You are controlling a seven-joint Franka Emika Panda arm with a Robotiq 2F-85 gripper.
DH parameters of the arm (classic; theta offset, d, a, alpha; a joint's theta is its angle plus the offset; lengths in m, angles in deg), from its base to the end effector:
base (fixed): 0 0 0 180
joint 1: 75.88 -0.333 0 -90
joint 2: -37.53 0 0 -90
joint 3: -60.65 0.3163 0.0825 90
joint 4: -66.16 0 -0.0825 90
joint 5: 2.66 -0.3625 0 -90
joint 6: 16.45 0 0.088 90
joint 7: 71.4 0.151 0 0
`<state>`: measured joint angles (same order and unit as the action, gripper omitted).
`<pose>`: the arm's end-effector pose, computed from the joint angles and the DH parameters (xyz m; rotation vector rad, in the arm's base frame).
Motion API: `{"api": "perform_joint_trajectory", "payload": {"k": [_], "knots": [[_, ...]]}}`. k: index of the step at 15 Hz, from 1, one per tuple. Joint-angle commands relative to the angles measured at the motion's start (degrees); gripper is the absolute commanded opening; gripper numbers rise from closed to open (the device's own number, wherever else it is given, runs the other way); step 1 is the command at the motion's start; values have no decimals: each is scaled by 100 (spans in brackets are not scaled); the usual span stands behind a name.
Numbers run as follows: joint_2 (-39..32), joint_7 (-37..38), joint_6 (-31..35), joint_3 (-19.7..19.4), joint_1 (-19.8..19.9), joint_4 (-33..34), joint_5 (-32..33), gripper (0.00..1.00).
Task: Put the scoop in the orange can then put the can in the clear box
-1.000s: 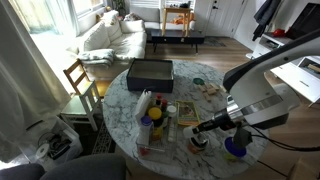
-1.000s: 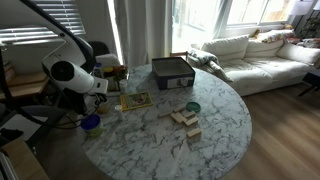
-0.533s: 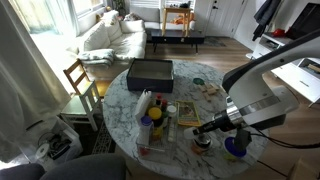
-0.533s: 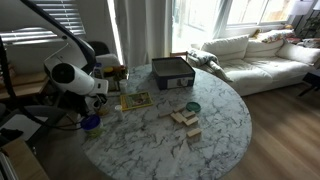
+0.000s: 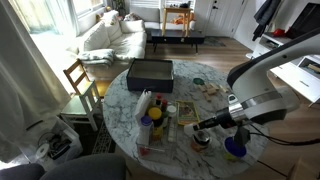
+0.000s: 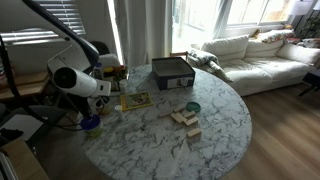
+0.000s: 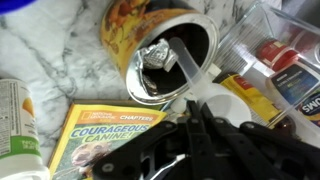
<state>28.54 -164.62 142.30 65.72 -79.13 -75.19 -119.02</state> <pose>0.4555 0.0432 0.2023 -2.5199 0.2191 -0.7461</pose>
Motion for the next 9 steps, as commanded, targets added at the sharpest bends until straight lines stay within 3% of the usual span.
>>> {"api": "perform_joint_trajectory", "payload": {"k": [1, 9], "knots": [[243, -315, -539, -128, 171, -278, -38, 1], [353, -480, -964, -233, 322, -555, 236, 1]]}}
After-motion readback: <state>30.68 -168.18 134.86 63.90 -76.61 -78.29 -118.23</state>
